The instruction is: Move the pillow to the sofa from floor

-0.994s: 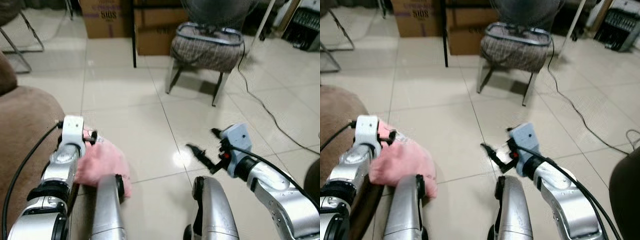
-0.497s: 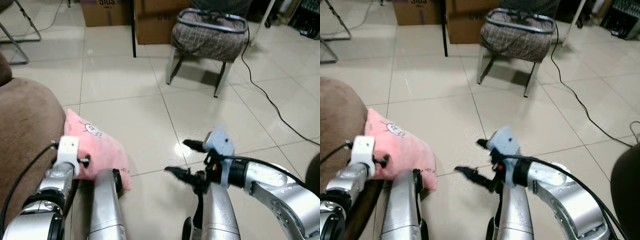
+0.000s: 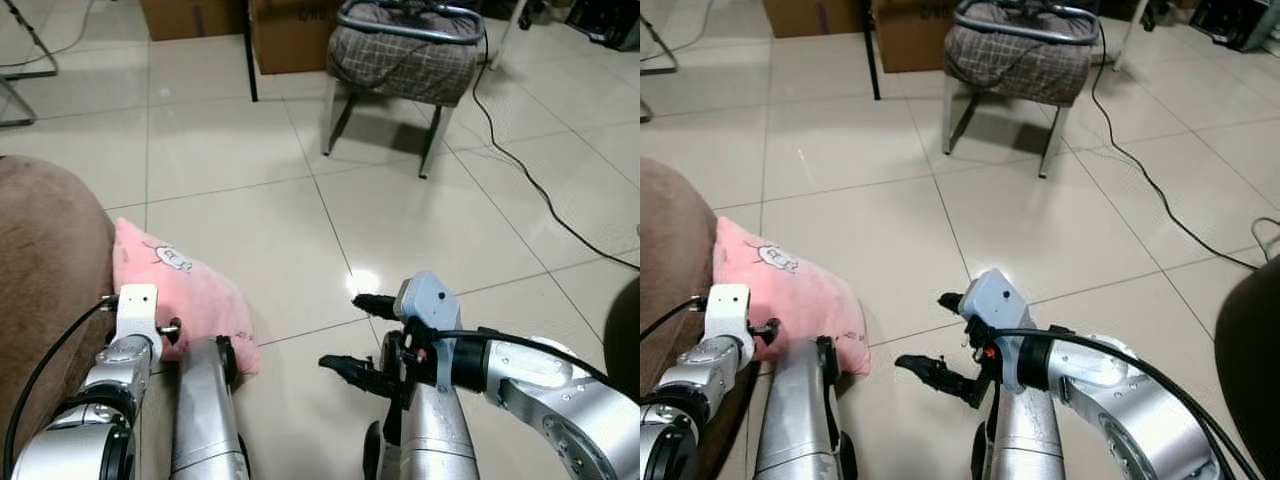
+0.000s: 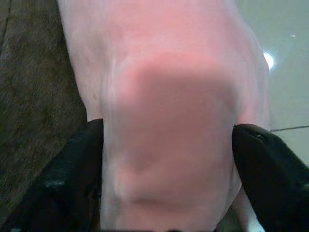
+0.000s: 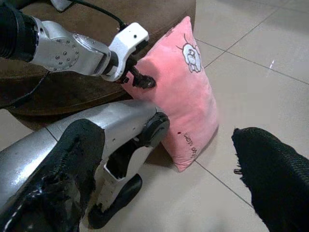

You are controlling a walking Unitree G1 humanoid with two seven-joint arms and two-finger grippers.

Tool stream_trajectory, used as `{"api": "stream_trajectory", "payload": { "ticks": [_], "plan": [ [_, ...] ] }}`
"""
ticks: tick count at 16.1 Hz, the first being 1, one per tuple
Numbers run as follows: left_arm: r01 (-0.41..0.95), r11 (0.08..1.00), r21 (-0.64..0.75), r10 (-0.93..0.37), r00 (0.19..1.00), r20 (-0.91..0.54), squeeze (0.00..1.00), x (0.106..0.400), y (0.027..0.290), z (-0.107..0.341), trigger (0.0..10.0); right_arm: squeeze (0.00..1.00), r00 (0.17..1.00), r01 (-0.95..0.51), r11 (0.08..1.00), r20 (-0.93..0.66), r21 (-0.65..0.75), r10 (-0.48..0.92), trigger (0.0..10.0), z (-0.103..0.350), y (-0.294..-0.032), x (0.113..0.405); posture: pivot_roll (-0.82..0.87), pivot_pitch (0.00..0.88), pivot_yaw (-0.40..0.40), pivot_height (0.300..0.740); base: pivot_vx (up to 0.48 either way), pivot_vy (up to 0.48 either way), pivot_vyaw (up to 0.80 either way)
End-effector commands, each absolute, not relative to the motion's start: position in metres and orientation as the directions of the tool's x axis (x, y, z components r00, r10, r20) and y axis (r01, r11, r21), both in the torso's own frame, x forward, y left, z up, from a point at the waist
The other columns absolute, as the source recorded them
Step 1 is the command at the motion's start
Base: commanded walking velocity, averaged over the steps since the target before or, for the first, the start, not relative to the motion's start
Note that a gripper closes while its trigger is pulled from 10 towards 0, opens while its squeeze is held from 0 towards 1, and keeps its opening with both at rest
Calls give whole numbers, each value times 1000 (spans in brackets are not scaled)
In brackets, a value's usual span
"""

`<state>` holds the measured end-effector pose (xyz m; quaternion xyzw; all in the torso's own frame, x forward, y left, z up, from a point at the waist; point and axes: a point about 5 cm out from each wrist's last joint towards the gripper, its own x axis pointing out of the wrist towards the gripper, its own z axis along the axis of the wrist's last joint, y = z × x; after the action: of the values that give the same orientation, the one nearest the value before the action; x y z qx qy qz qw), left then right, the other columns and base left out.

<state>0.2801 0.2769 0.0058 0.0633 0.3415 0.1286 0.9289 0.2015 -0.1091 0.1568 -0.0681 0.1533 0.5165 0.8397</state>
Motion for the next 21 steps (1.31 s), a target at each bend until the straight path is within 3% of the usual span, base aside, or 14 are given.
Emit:
{"api": "stream_trajectory", "payload": {
  "ticks": [1, 9, 13, 21],
  "plan": [
    [-196, 960, 199, 278, 734, -620, 0, 280, 274, 5, 0, 0, 396, -899, 435, -332, 49, 856, 10000, 158, -107, 197, -60, 131, -18, 460, 0, 0, 0],
    [-198, 964, 180, 267, 740, -617, 0, 280, 273, 4, 0, 0, 347, -917, 394, -353, 68, 869, 10000, 156, -106, 191, -61, 117, -22, 460, 0, 0, 0],
    [-192, 967, 167, 254, 746, -615, 0, 282, 270, 4, 0, 0, 274, -939, 329, -365, 97, 890, 10000, 156, -106, 184, -62, 117, -21, 460, 0, 0, 0],
    [-187, 970, 152, 241, 753, -612, 0, 283, 266, 4, 0, 0, 283, -939, 334, -370, 82, 885, 10000, 154, -109, 188, -60, 93, -26, 460, 0, 0, 0]
  ]
}}
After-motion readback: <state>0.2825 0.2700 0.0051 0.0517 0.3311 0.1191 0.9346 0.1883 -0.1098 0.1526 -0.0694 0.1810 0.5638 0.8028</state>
